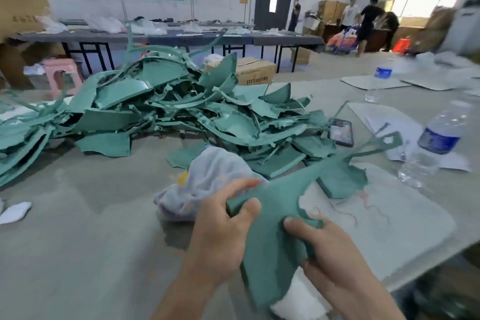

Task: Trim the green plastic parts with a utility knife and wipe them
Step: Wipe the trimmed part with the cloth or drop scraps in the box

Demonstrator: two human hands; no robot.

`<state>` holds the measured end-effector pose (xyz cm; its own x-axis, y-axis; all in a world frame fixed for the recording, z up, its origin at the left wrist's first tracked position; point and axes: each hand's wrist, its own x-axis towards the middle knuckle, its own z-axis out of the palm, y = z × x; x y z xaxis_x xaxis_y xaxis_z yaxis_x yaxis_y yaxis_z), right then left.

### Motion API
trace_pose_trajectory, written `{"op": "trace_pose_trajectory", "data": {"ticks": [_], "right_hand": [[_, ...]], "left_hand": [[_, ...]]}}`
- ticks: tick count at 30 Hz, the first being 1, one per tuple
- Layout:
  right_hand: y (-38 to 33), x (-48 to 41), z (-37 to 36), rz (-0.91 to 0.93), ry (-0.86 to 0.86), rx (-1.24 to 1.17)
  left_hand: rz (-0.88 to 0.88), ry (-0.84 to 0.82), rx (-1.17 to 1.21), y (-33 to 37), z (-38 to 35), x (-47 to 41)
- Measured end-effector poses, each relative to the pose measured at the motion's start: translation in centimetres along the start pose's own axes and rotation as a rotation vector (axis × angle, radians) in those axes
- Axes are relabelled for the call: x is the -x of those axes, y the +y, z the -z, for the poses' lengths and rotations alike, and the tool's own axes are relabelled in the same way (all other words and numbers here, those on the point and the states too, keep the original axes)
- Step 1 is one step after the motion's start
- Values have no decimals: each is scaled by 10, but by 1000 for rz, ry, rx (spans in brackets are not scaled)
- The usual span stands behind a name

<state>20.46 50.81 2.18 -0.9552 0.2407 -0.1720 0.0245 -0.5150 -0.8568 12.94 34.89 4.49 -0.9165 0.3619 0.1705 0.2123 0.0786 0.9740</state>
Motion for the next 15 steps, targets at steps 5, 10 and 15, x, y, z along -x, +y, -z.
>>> {"op": "trace_pose_trajectory", "data": {"ticks": [5,10,15], "right_hand": [[-2,64,66,78,300,-56],[10,124,120,69,562,-239],[48,194,180,58,933,-487]], "left_hand": [[130,-154,166,1,-91,24],[385,-335,312,-1,-171,62],[642,-657,350,-35,-244,121]]}}
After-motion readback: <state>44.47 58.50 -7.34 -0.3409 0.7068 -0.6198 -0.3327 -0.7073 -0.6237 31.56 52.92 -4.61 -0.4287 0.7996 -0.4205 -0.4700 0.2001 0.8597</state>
